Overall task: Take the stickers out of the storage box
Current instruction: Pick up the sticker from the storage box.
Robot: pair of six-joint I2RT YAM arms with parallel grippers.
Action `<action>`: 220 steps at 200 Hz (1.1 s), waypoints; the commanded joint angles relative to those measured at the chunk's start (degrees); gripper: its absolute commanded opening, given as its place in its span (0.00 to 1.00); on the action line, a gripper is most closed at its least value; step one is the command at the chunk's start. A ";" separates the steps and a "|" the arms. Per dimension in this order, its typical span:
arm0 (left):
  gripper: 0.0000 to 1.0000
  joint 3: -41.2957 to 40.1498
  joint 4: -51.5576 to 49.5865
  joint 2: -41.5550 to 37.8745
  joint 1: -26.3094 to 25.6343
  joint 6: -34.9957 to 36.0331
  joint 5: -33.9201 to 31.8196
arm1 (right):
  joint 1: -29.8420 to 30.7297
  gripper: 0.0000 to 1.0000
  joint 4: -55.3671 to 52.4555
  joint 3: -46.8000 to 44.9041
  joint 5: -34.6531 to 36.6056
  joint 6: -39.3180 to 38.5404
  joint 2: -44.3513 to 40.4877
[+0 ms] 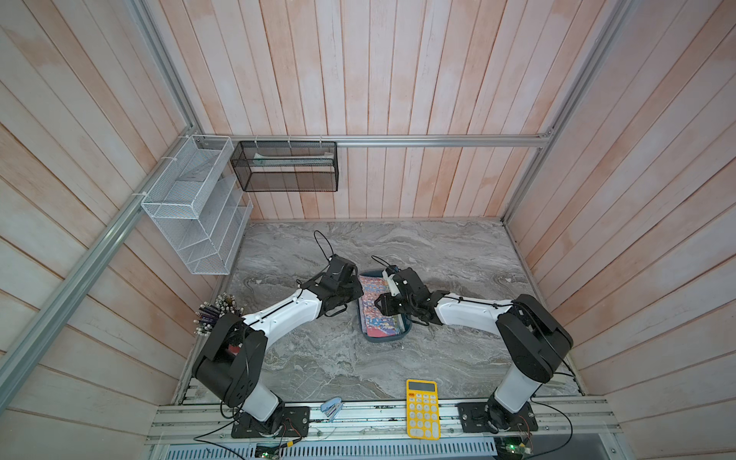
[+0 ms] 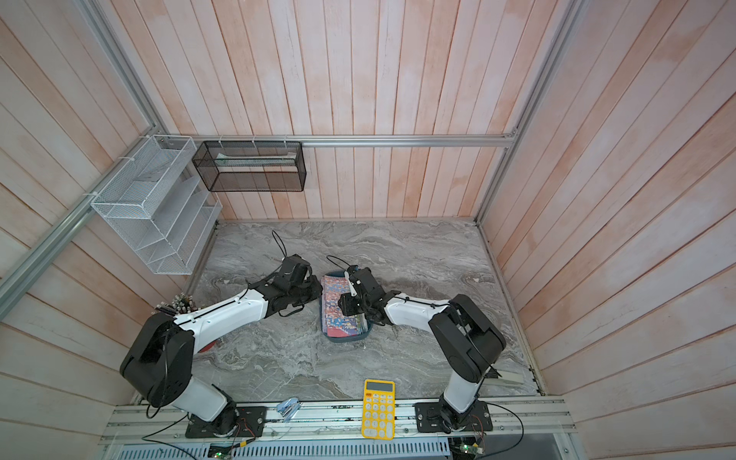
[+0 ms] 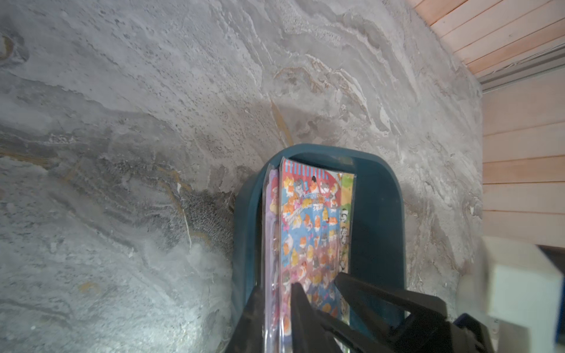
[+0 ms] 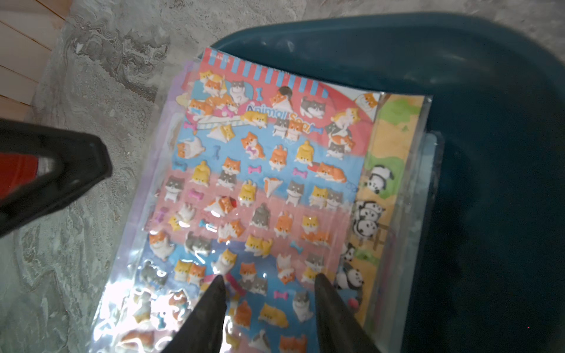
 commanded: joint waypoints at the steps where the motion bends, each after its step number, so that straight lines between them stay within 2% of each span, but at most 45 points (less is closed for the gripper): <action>1: 0.18 2.06 0.07 0.09 0.21 0.37 1.37 | 0.44 0.48 -0.18 0.23 -1.37 1.03 1.59; 23: 0.17 2.59 0.45 -0.66 0.11 0.30 2.52 | 0.44 0.48 -0.46 0.18 -0.89 0.77 1.72; 44: 0.25 2.40 0.44 -0.42 -0.29 0.11 2.91 | 0.44 0.48 -0.40 -0.21 -0.58 0.87 1.59; 153: 0.25 4.53 0.17 7.32 -1.46 -0.06 4.49 | 0.44 0.48 -0.91 -0.48 -0.18 0.18 1.10; 163: 0.21 4.82 0.42 7.64 -1.55 -0.15 4.82 | 0.44 0.48 -0.83 -0.40 -0.32 0.12 1.16; 187: 0.00 5.68 0.72 8.07 -1.83 -0.50 5.73 | 0.44 0.48 -0.50 -0.59 -0.84 0.07 1.08; 220: 0.00 7.09 -0.09 6.58 -2.16 0.18 4.87 | 0.44 0.47 -1.55 0.21 0.13 -0.58 -1.00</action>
